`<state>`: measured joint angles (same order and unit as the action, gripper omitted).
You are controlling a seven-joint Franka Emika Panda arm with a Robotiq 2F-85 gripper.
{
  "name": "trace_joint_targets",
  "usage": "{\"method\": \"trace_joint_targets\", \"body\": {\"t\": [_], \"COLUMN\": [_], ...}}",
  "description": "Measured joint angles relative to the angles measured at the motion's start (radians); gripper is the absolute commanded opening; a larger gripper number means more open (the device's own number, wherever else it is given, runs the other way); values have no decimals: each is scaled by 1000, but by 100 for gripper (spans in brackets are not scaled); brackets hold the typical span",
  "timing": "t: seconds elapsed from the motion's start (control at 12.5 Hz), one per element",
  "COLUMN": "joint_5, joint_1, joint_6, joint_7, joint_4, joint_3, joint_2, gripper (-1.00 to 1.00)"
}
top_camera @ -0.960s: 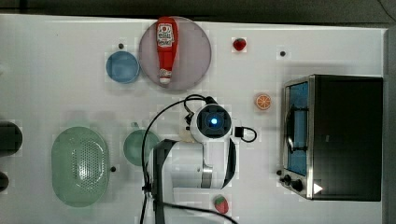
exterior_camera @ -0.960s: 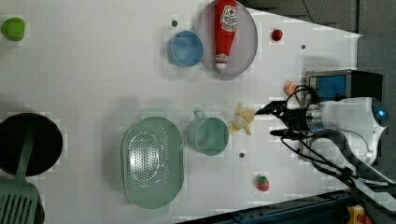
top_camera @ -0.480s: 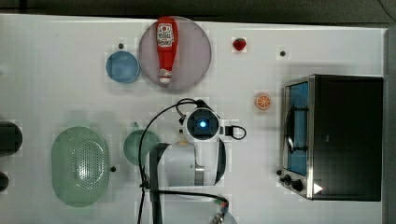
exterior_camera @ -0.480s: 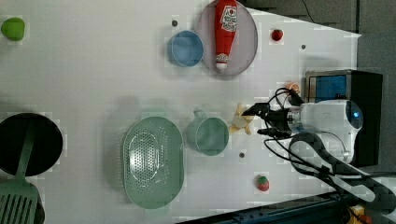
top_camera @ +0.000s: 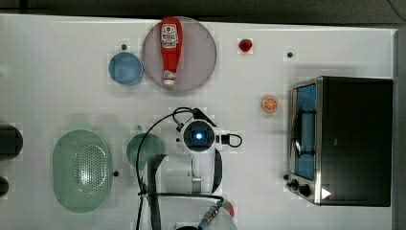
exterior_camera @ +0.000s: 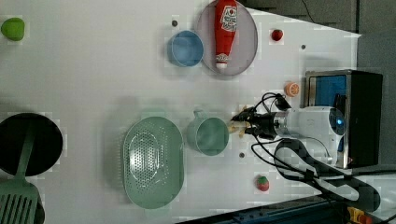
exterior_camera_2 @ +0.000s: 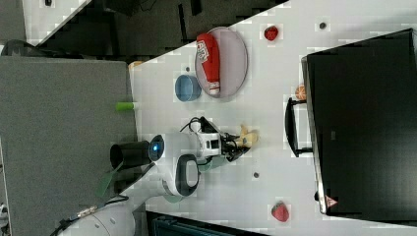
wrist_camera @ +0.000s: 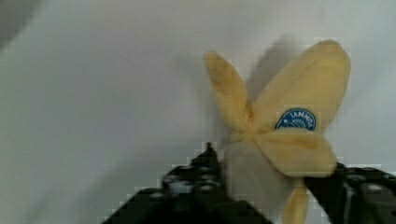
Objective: Pick banana from table and place on oven.
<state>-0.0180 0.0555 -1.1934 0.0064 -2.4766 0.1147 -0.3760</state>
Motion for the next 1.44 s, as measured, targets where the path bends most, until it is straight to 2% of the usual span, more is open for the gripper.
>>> {"method": "trace_joint_targets", "body": {"t": [0.08, 0.16, 0.48, 0.72, 0.96, 1.12, 1.28, 1.44], "joint_5": [5, 18, 20, -10, 3, 1, 9, 3], "joint_1": [-3, 1, 7, 6, 10, 19, 17, 23], "joint_6": [0, 0, 20, 168, 464, 635, 827, 902], "joint_7": [0, 0, -5, -5, -5, -2, -2, -6], "joint_4": [2, 2, -4, 33, 88, 191, 379, 502], "joint_3": [-7, -3, 0, 9, -4, -7, -25, -54], "joint_2": [-4, -2, 70, 207, 443, 579, 612, 622], "gripper": [-48, -53, -53, -53, -53, -53, -53, -53]}}
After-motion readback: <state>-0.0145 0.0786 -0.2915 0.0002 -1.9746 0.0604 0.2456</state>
